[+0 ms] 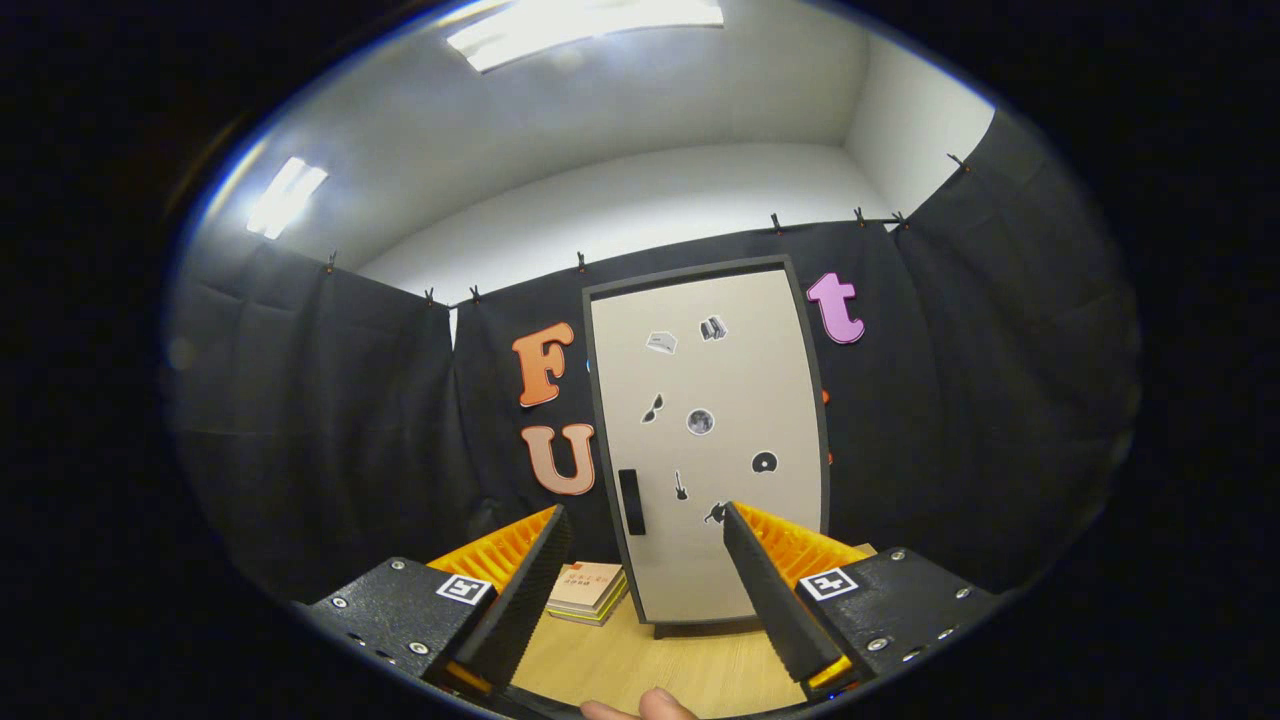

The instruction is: Open the shoe cabinet door, grab the shoes and put them into the shoe cabinet, then close the shoe cabinet door.

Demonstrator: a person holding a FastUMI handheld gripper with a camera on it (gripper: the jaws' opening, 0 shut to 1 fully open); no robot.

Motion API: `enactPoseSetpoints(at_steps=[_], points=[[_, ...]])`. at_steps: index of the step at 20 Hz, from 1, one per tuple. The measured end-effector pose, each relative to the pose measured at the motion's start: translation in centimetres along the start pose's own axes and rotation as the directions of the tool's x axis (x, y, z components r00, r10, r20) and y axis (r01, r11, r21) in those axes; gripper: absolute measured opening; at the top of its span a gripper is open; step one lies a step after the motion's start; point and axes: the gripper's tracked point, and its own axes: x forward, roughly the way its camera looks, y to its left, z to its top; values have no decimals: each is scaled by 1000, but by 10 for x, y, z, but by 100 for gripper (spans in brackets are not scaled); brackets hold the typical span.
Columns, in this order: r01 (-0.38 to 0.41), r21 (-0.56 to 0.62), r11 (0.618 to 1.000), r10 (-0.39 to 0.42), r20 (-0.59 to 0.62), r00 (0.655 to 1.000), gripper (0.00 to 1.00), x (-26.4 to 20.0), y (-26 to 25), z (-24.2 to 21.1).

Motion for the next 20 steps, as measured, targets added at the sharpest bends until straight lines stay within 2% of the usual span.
enactPoseSetpoints(at_steps=[12, 20], points=[[78, -17, 997, -77, 23, 997, 96, 1, 7, 1], [95, -39, 995, -95, -1, 996, 96, 8, 11, -7]])
